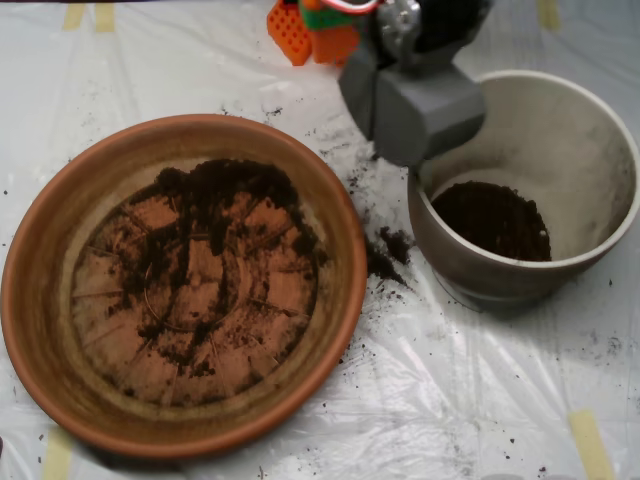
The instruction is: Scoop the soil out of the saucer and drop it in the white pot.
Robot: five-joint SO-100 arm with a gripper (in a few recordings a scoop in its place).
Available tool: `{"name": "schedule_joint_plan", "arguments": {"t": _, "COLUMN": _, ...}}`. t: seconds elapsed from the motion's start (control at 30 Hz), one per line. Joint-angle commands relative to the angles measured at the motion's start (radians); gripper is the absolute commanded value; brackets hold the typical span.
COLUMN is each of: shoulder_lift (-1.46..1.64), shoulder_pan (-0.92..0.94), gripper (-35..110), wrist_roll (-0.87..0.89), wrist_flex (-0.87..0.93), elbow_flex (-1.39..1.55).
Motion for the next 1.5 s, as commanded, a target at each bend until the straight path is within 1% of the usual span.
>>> {"name": "schedule_joint_plan", "arguments": {"t": 0.0, "shoulder_lift": 0.075, "shoulder_pan": -0.118, "gripper": -1, "wrist_roll": 0.0, "wrist_flex": -0.034, "elbow_flex": -0.041}}
{"name": "schedule_joint_plan", "arguments": {"t": 0.13, "shoulder_lift": 0.087, "shoulder_pan": -0.207, "gripper": -1, "wrist_roll": 0.014, "wrist_flex": -0.129, "elbow_flex": 0.083}}
{"name": "schedule_joint_plan", "arguments": {"t": 0.2, "shoulder_lift": 0.083, "shoulder_pan": -0.236, "gripper": 0, "wrist_roll": 0.023, "wrist_flex": -0.14, "elbow_flex": 0.109}}
{"name": "schedule_joint_plan", "arguments": {"t": 0.23, "shoulder_lift": 0.081, "shoulder_pan": -0.242, "gripper": 2, "wrist_roll": 0.031, "wrist_flex": -0.14, "elbow_flex": 0.123}}
{"name": "schedule_joint_plan", "arguments": {"t": 0.37, "shoulder_lift": 0.127, "shoulder_pan": -0.233, "gripper": 32, "wrist_roll": 0.023, "wrist_flex": -0.167, "elbow_flex": 0.218}}
{"name": "schedule_joint_plan", "arguments": {"t": 0.4, "shoulder_lift": 0.144, "shoulder_pan": -0.225, "gripper": 38, "wrist_roll": 0.02, "wrist_flex": -0.173, "elbow_flex": 0.242}}
{"name": "schedule_joint_plan", "arguments": {"t": 0.47, "shoulder_lift": 0.179, "shoulder_pan": -0.215, "gripper": 41, "wrist_roll": 0.015, "wrist_flex": -0.183, "elbow_flex": 0.288}}
{"name": "schedule_joint_plan", "arguments": {"t": 0.67, "shoulder_lift": 0.284, "shoulder_pan": -0.187, "gripper": 42, "wrist_roll": 0.006, "wrist_flex": -0.213, "elbow_flex": 0.405}}
{"name": "schedule_joint_plan", "arguments": {"t": 1.23, "shoulder_lift": 0.428, "shoulder_pan": -0.1, "gripper": 41, "wrist_roll": 0.144, "wrist_flex": -0.244, "elbow_flex": 0.477}}
{"name": "schedule_joint_plan", "arguments": {"t": 1.47, "shoulder_lift": 0.518, "shoulder_pan": -0.117, "gripper": 40, "wrist_roll": 0.169, "wrist_flex": -0.287, "elbow_flex": 0.591}}
